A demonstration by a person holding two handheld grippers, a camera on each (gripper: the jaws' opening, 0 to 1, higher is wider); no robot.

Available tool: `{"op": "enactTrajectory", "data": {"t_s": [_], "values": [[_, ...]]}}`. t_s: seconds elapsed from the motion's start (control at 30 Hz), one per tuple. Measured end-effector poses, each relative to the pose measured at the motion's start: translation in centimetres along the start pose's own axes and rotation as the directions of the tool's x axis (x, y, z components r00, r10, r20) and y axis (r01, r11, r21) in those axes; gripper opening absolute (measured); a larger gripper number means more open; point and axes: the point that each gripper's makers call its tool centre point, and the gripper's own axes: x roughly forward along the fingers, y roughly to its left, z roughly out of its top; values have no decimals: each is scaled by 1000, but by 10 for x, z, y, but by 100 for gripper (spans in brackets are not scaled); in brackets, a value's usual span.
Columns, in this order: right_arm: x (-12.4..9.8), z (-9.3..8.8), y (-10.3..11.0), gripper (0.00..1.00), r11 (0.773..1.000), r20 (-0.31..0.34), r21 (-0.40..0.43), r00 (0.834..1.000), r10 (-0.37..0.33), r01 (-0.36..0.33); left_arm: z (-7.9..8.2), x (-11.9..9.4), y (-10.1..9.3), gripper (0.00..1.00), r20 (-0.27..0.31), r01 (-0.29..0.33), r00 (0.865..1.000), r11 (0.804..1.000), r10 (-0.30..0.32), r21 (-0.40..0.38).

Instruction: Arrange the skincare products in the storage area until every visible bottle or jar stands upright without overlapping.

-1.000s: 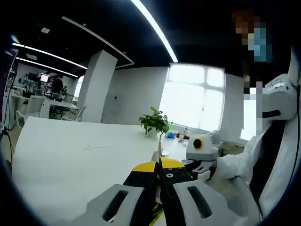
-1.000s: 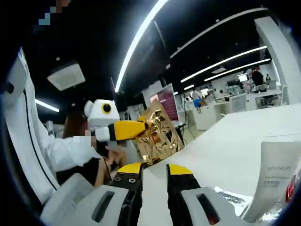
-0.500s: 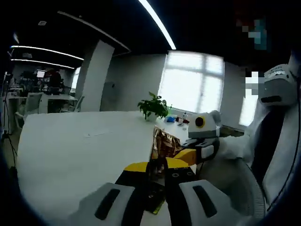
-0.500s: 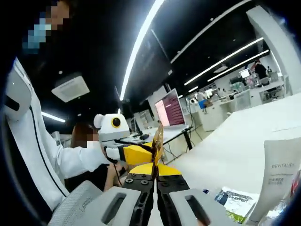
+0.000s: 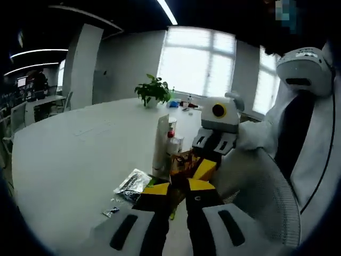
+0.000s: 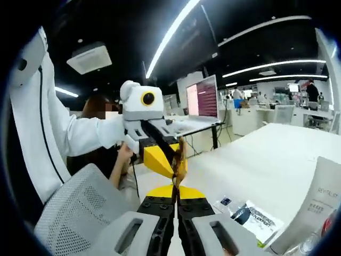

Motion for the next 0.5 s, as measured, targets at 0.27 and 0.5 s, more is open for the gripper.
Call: {"op": "enactTrajectory", "data": {"t_s": [0.27,0.5], "values": [[6,-40,-22,4,975,-203,-204,970,-134,92,-11,-10,16,2,40,-53,998,998,55,-39],[31,-42,-37,8,921,-333,-387,924,-187,46,-31,-33,106,1,10,-309,942,881,334,-357]]}}
